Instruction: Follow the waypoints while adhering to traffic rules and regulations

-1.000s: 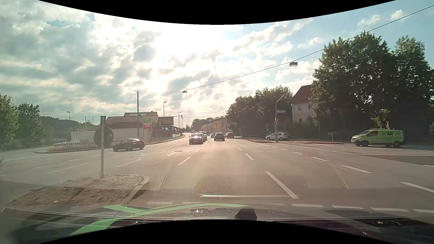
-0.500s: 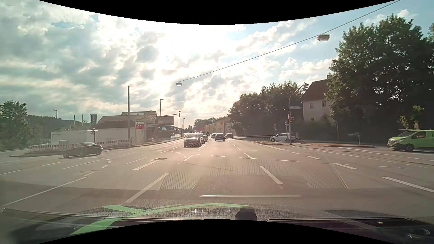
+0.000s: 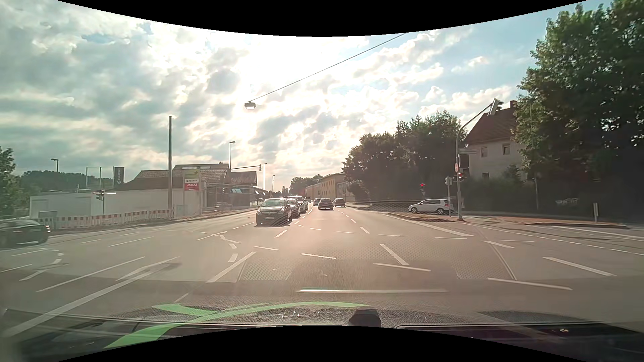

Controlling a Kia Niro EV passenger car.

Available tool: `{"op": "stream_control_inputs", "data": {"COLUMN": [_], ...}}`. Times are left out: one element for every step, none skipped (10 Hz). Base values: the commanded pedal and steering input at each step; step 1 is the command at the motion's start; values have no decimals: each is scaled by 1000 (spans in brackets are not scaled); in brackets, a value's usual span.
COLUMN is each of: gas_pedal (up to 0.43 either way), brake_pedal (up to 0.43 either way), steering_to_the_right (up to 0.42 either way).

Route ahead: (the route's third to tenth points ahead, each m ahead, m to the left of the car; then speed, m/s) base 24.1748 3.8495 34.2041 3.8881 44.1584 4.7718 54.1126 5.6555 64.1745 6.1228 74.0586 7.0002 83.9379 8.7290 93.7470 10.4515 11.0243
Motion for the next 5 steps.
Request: {"op": "stream_control_inputs", "data": {"gas_pedal": [220,209,209,209,189], "brake_pedal": [0,0,0,0,0], "steering_to_the_right": [-18,-18,-18,-16,-15]}}
